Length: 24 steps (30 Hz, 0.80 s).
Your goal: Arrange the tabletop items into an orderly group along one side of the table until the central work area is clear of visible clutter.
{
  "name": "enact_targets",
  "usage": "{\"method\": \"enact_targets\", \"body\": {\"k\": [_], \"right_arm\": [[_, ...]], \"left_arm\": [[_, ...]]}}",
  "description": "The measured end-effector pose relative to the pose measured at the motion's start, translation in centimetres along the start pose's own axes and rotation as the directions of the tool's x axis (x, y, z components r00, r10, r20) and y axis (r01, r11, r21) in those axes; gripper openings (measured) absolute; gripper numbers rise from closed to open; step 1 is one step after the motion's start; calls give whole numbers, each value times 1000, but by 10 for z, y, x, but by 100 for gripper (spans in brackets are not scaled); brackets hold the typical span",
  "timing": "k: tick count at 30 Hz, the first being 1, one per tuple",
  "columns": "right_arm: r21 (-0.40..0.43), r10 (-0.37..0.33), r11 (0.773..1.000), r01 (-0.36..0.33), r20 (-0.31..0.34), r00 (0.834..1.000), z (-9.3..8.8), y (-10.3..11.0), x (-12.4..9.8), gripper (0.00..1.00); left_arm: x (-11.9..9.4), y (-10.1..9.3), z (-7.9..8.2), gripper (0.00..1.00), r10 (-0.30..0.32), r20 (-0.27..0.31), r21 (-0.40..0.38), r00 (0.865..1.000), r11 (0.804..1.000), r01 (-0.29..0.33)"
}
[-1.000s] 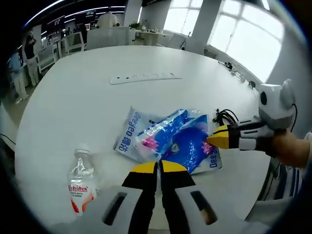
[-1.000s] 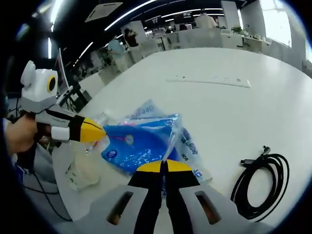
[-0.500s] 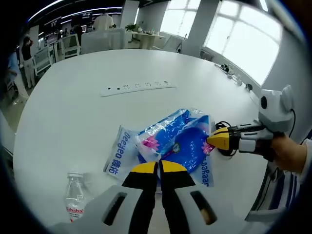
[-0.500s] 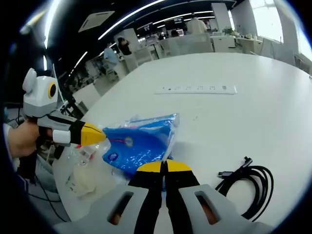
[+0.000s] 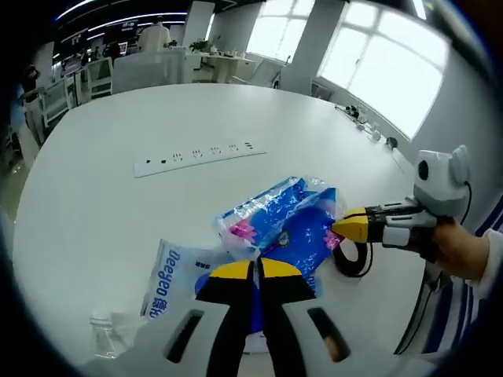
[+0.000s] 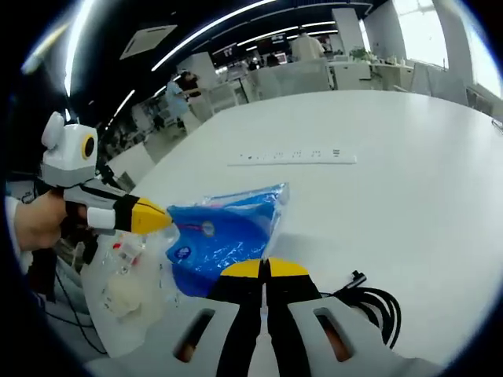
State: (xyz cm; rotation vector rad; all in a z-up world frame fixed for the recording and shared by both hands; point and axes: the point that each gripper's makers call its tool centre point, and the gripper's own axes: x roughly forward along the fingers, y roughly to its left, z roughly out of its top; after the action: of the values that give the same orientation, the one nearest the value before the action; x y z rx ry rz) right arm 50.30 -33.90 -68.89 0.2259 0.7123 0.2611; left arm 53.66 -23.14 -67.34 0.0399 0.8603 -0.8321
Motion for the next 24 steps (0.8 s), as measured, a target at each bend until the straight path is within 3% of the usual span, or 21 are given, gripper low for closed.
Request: {"method": "enact_targets", "body": {"k": [6, 12, 19, 24], "right_arm": [[23, -26, 999, 26, 16, 1000, 5, -23, -4, 0], [43, -44, 998, 43, 32, 999, 9, -36, -10, 0], [71, -68, 995, 64, 49, 996, 12, -54, -11, 0], [97, -74, 993, 68, 64, 995, 12, -67, -11, 0]], "left_arm": [[15, -15, 11, 1, -48, 14, -21, 999, 999, 48], [28, -26, 20, 1, -83, 6, 38, 997, 996, 83], [44, -37, 30, 4, -126, 35, -37, 991, 991, 127], [53, -50, 44, 15, -204, 118, -141, 972, 965, 219]]}}
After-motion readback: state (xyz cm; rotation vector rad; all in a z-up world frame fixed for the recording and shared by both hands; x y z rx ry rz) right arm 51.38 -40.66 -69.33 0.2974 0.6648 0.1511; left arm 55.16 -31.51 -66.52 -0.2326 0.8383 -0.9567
